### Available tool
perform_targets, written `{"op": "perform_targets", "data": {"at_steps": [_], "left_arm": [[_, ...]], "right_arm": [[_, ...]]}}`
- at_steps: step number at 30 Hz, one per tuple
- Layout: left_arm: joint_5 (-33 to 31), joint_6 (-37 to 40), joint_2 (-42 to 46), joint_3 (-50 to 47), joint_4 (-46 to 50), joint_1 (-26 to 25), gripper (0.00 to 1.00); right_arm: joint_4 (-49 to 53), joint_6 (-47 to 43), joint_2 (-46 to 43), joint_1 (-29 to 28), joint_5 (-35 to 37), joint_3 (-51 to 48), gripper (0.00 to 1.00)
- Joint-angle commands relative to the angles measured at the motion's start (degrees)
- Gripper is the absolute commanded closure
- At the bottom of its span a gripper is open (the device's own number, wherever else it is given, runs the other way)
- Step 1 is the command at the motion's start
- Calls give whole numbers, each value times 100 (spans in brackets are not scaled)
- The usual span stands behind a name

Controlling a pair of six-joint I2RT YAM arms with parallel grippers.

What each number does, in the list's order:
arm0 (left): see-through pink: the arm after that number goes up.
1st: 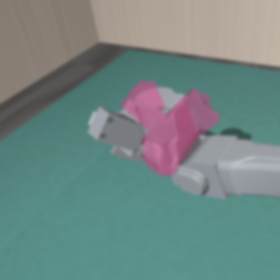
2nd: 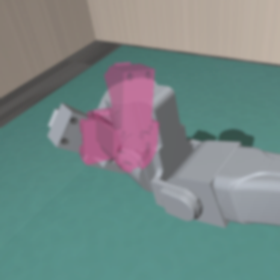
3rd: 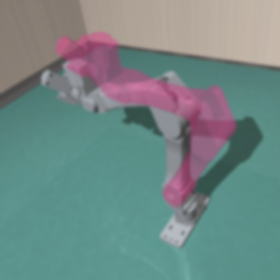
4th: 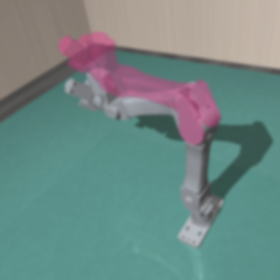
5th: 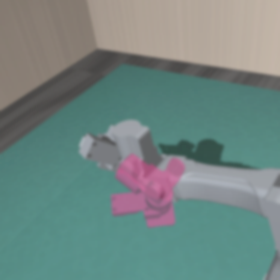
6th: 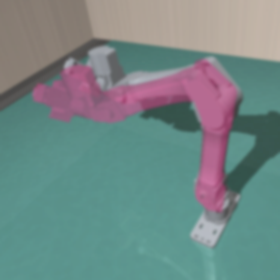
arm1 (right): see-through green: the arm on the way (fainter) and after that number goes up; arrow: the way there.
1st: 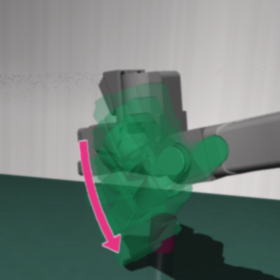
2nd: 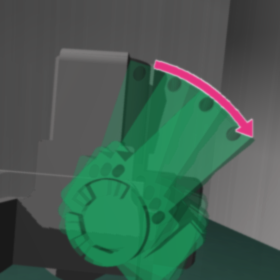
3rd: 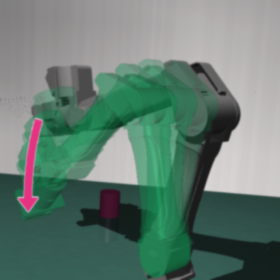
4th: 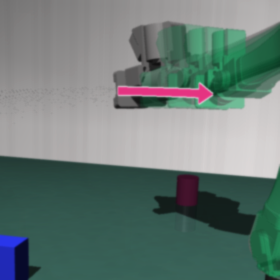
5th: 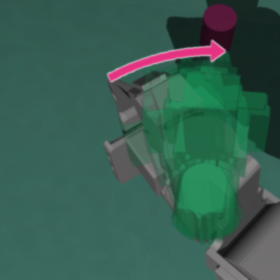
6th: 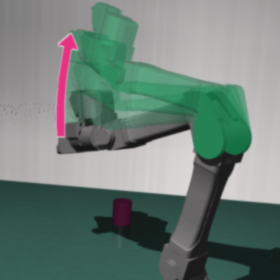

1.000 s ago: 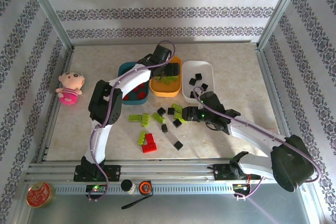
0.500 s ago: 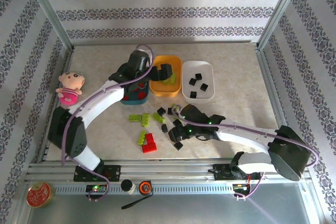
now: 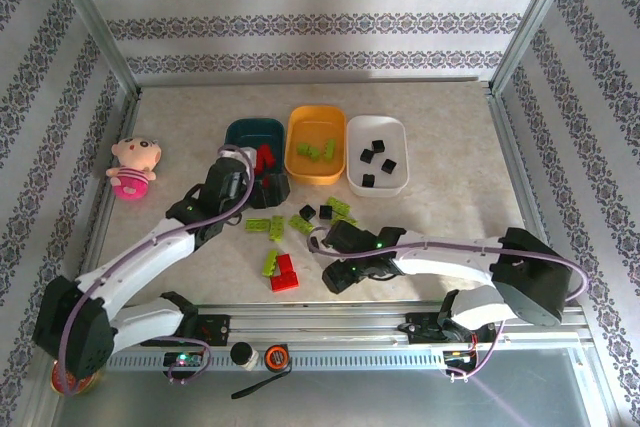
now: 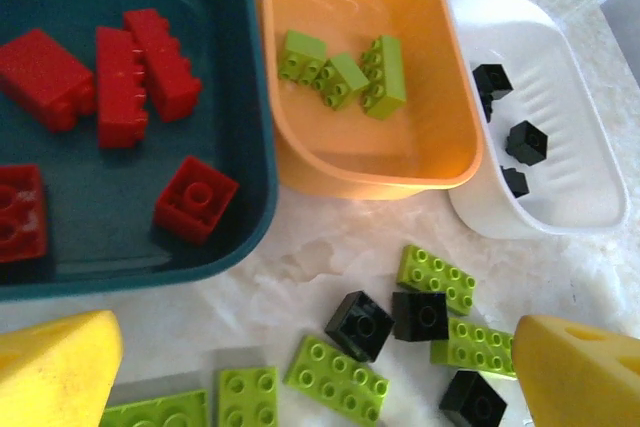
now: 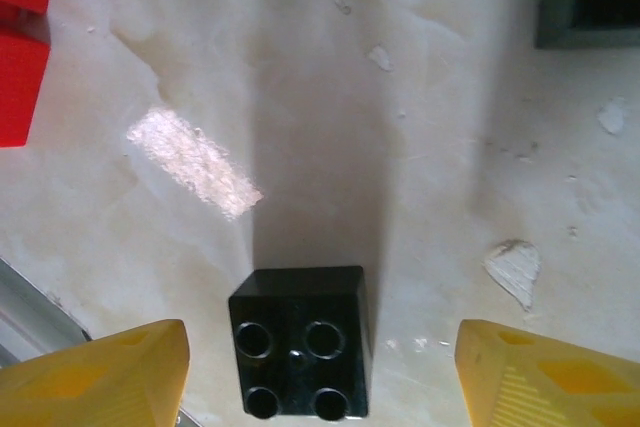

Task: Sort the legos into containers by color
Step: Pick up the lego from the bottom-center of the table.

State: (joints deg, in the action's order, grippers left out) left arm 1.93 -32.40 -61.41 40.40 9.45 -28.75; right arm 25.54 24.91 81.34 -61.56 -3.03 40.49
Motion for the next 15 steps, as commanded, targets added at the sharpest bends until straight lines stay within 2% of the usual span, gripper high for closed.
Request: {"op": "perform_targets", "data": {"at_steps": [1,5,10,15], "left_arm": [[-376,-150,332,-165,284,45,0],[-422,-161,538,-279,451,41,0],[-422,-196,613,-366,474,47,0],[-335,-231,563,-408,409,43,1]], "right_arm": [[252,-165,222,-161,302,199,33],[282,-157,319,-207,340,223,43],[277,-128,237,-207,437,197,62],[282,-186,-175,46,569,285,71]]}}
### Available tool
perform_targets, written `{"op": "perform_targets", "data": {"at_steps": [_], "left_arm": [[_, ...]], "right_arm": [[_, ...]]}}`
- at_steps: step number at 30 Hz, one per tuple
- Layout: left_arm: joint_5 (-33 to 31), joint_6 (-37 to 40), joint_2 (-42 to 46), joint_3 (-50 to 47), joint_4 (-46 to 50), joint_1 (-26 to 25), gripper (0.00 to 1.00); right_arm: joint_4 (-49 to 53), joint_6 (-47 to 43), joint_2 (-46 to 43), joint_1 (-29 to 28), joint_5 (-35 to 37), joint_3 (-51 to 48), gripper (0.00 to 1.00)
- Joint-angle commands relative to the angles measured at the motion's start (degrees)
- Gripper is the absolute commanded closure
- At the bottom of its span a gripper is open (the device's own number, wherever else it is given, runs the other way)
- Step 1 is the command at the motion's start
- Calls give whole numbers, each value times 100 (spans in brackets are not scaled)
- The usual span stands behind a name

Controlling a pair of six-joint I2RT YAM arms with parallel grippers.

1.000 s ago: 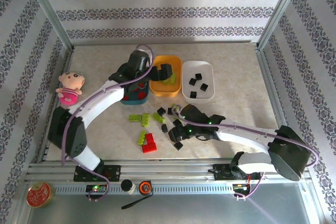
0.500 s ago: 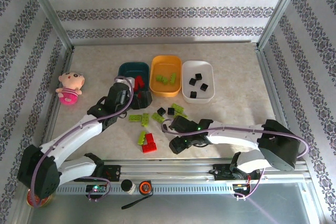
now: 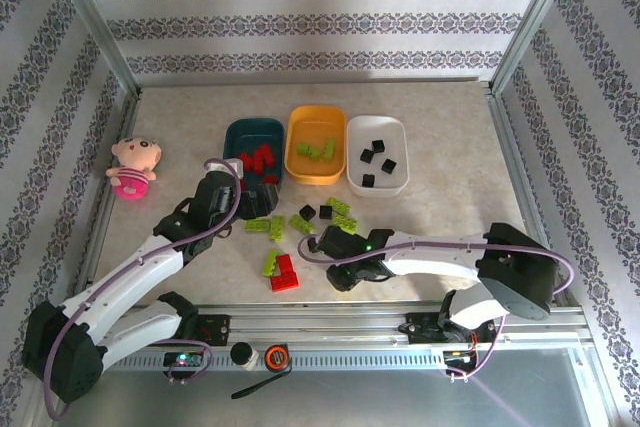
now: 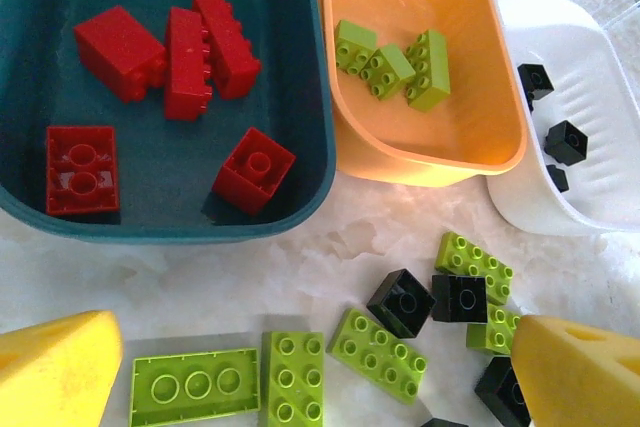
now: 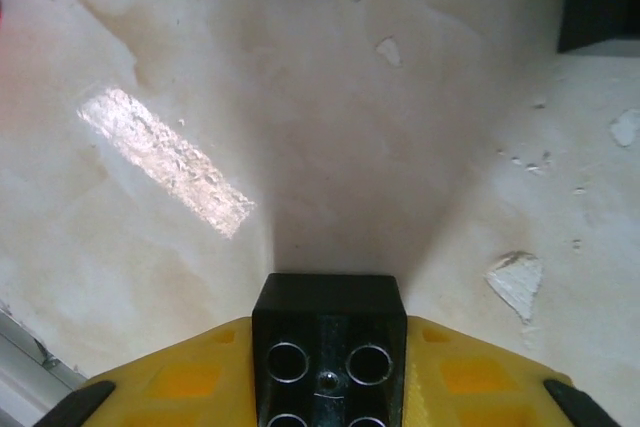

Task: Sort the legos into containers by color
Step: Pick up the lego from the bottom-center of the table, then place the lego in the container.

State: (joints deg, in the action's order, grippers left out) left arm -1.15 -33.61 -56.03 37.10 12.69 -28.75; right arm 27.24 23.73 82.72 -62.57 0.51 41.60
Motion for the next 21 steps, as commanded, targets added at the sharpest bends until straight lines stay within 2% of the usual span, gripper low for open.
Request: {"op": "perform_targets", "data": {"at_steps": [1,4,9,15,21], "left_arm": [[-6,-112,17,-80,76,45,1],[5,-119,14,-92,80,37,1],[189,-162,15,-219,-138,40,0],[351,-228,-41,-267,-160,47,0],[470,-265,-31,-328,-134,39,1]], "right_arm": [[121,-118,-440,263,212,226,71],[125,-292,-772,734,177,450,72],[-184,-419,-897,2009,102,1072,73],[-590,-133,96,3374,129,1954,73],[-571,169,1354,4030,325,2671,70]]}}
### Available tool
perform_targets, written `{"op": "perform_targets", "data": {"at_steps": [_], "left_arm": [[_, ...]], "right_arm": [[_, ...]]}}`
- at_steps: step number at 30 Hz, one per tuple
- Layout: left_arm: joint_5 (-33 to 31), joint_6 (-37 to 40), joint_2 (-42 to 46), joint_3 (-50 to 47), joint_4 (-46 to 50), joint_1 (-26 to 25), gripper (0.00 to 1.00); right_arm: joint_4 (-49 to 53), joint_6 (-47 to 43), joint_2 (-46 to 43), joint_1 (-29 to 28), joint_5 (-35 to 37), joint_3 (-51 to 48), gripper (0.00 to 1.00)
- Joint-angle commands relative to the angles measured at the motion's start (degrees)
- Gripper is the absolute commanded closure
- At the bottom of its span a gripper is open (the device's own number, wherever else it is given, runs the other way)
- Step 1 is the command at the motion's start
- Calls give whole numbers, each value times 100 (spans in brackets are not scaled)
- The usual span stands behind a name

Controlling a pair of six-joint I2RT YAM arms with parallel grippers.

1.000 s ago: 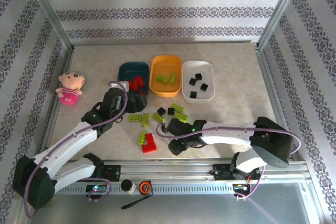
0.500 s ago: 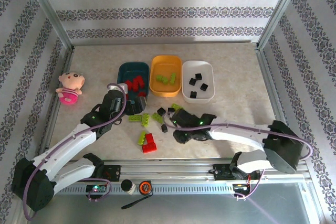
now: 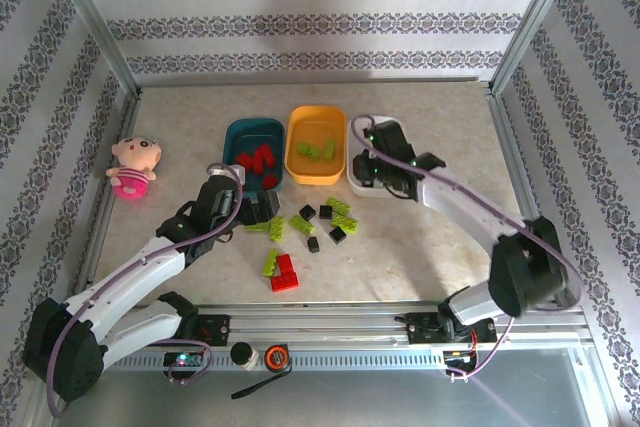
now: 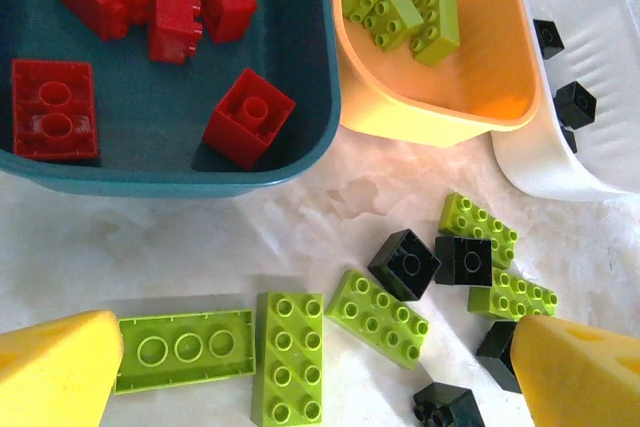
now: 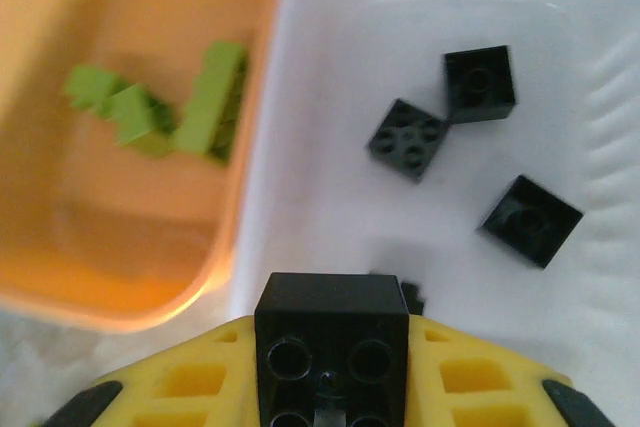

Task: Sort the legos into containers by color
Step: Place the lego in the container, then pick up the lego from the bottom-center of the table.

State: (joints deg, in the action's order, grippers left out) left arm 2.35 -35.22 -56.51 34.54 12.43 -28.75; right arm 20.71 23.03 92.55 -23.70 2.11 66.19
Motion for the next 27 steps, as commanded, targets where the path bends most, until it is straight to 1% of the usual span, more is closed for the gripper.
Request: {"op": "perform_targets", "data": {"at_steps": [1,2,4,5,7,8,10,14,18,22,23,27], "left_arm": [[147,-107,21,-88,-104,53,0],[172,-107,32,-103,-110,47,0],[211,-99,31,-126,-131,54,0],[220,-99,33,-139,-135,45,0],[244,-92,33,-141,-138,54,0],[248,-80,31,-142,-135,48,0],[264,-72,36,-133,-99,54,0],[267,-106,72,-179,-65,52,0],[254,-193,140,-285,-44,53,0],[200,-213,223,-357,10,47,0],[174,-213,235,-362,26,48,0],[86,-227,295,-420,26,46,0]], "right_arm": [[79,302,509,208,165,256,69],[51,347,602,258,139,279,67],[-25,377,775,291,86,338,59],[-60,378,821,287,68,381,55],[-107,371,853,276,64,458,41],[-116,378,829,279,88,473,36],[-130,362,696,279,104,476,32],[-119,320,267,186,50,310,28],[-107,151,-347,-153,-225,-112,27],[140,-126,-882,-767,-641,-554,26],[228,-185,-966,-928,-654,-635,26],[628,-237,-1089,-1666,-835,-947,26]]}}
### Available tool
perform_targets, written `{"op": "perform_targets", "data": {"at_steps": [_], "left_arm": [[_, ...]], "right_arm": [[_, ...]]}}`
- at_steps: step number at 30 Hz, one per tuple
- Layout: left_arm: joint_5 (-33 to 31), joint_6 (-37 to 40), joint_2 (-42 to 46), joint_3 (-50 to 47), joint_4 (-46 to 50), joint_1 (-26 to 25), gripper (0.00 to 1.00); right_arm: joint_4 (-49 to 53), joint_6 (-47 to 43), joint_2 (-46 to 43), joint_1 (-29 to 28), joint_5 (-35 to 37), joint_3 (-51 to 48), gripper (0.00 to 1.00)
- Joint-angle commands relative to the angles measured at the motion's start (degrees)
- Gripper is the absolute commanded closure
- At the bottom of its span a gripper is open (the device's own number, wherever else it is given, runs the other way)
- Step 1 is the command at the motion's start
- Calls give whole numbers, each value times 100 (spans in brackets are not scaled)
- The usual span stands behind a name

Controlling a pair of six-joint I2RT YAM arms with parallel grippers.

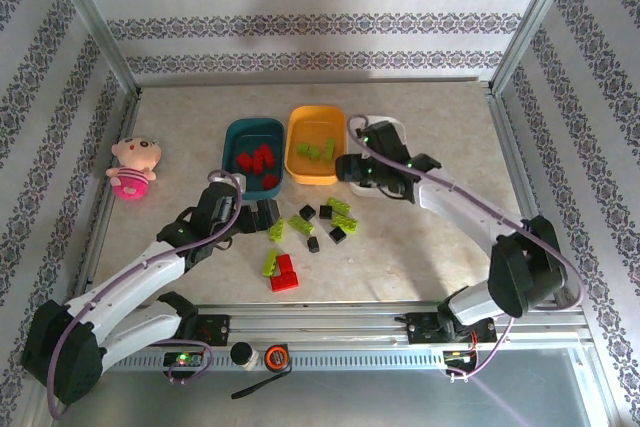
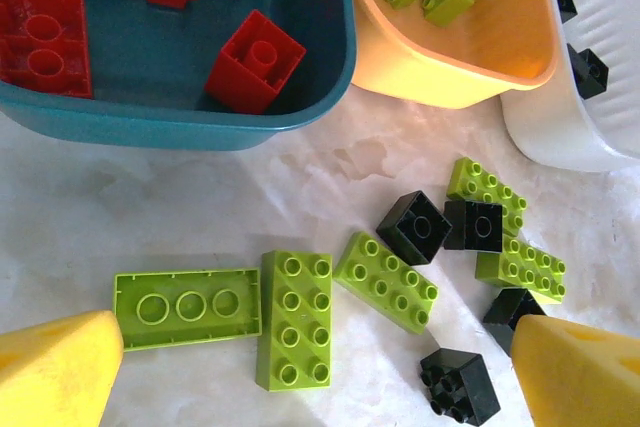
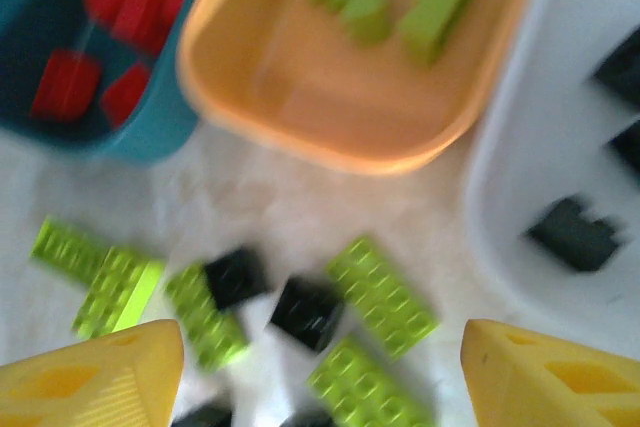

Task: Sort the legos into containers by color
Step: Pick up the lego from the bottom-center of the table.

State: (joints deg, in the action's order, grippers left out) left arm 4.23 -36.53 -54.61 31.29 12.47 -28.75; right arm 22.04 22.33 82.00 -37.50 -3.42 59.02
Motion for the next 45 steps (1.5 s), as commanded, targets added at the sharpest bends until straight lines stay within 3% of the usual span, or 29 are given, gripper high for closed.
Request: {"op": "perform_targets", "data": {"at_steps": [1,7,12,31,40,45], "left_arm": [[-109,-106,109,-96,23,52,0],[-116,-126,110,-156,1,54,1],[-129,-142,94,-193,-29,53,0],[-71,-167,37,-211,-17,54,0],[-53,-153,14,-215,10,47,0],[-56,-171,3,-216,-19,52,0]], "right_arm": [[596,-133,-19,-466,-303,-282,26],[755,154,195,-1437,-285,-517,27],[634,145,646,-1721,-260,-417,31],[284,102,2058,-1787,88,250,45],[214,87,1944,-1782,86,100,68],[166,114,1531,-1774,-11,-128,75]]}}
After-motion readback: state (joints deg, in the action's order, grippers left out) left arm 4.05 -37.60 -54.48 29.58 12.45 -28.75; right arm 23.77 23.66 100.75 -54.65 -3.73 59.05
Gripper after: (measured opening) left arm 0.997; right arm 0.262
